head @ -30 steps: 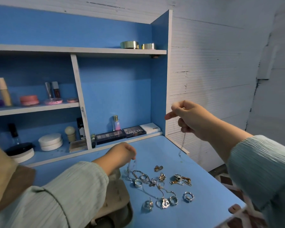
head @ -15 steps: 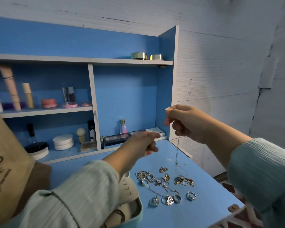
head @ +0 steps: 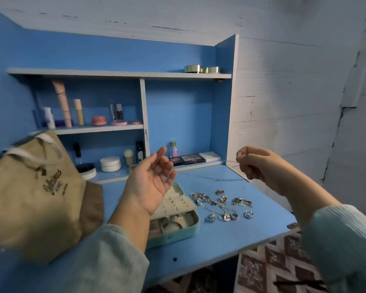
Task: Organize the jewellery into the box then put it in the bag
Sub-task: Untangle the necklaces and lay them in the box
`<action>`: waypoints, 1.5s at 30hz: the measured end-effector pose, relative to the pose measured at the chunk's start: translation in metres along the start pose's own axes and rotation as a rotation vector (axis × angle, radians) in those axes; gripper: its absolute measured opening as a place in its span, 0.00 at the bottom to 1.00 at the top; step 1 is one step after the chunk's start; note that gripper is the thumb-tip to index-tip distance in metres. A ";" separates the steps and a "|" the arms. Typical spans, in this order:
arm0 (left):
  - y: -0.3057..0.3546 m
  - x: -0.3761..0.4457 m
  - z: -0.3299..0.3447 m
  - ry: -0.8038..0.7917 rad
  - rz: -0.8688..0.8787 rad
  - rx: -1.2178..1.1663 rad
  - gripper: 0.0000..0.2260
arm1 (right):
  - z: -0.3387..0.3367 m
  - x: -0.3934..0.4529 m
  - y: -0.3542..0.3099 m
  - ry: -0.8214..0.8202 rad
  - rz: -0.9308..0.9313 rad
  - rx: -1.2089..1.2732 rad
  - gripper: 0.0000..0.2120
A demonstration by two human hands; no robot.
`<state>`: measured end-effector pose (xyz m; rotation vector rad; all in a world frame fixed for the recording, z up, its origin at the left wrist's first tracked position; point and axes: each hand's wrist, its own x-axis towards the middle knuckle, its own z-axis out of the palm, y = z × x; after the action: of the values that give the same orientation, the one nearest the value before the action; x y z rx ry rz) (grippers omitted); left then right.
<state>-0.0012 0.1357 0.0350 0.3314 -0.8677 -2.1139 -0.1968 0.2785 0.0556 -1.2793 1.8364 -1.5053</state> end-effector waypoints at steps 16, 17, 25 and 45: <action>-0.030 -0.065 -0.024 0.169 0.113 0.192 0.09 | 0.048 -0.078 0.028 -0.059 -0.058 -0.286 0.07; -0.033 -0.065 -0.025 0.174 0.107 0.204 0.09 | 0.049 -0.078 0.030 -0.051 -0.078 -0.228 0.07; -0.058 -0.059 -0.027 0.168 0.037 0.314 0.09 | 0.069 -0.075 0.043 0.156 -0.036 0.179 0.07; -0.101 -0.044 -0.016 -0.178 -0.195 0.812 0.14 | 0.070 -0.059 0.057 0.211 0.121 0.189 0.06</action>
<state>-0.0240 0.2061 -0.0480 0.6654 -1.8510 -1.8829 -0.1341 0.2915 -0.0313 -0.9356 1.8103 -1.7545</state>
